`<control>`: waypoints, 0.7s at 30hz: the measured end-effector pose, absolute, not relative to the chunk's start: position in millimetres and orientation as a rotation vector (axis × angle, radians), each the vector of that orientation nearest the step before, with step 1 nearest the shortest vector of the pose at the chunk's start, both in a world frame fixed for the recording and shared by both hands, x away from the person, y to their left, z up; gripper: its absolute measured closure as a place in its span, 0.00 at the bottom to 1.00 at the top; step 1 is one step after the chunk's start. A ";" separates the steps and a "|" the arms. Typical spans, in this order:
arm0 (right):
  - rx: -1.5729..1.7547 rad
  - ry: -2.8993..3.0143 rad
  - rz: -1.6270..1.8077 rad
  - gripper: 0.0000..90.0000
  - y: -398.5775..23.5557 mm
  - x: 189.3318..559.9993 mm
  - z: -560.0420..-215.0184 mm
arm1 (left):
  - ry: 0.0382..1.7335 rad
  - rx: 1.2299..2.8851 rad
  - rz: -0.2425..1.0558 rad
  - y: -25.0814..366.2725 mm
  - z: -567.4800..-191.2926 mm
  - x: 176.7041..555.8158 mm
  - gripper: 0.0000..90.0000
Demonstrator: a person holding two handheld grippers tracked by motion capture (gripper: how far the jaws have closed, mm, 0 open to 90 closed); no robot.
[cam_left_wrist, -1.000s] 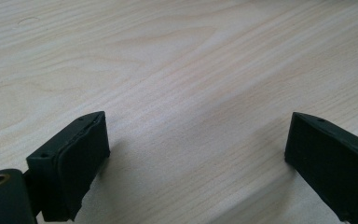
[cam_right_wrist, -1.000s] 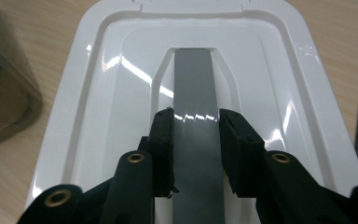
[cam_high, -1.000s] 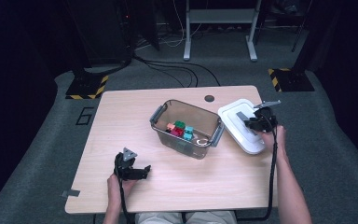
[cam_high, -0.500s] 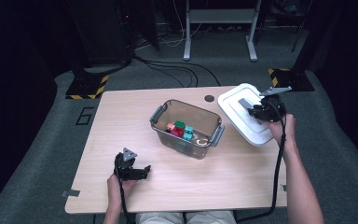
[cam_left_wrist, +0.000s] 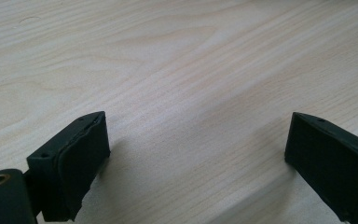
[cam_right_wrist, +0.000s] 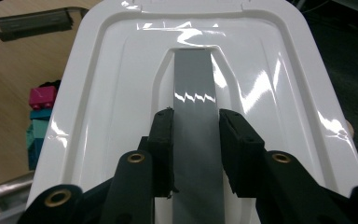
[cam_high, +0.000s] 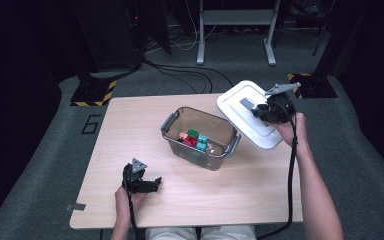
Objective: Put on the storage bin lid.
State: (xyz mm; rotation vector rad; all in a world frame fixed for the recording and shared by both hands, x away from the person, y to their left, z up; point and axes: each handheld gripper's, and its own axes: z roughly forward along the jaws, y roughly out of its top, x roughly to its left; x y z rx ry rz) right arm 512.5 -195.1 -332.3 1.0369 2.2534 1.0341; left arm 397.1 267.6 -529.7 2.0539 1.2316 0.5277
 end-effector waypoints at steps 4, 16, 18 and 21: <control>0.965 2.306 1.036 0.74 -166.1 511.6 -328.4 | 1.233 2.053 0.526 267.6 -529.7 397.0 0.07; 0.784 2.456 1.049 0.74 -81.8 515.9 -339.2 | 1.235 2.050 0.523 267.3 -529.9 396.9 0.07; 0.761 2.478 1.055 0.74 -70.5 520.2 -344.3 | 1.234 2.050 0.524 267.4 -529.9 396.9 0.07; 0.729 2.534 1.040 0.74 -54.0 525.3 -350.7 | 1.234 2.051 0.524 267.5 -529.8 396.9 0.07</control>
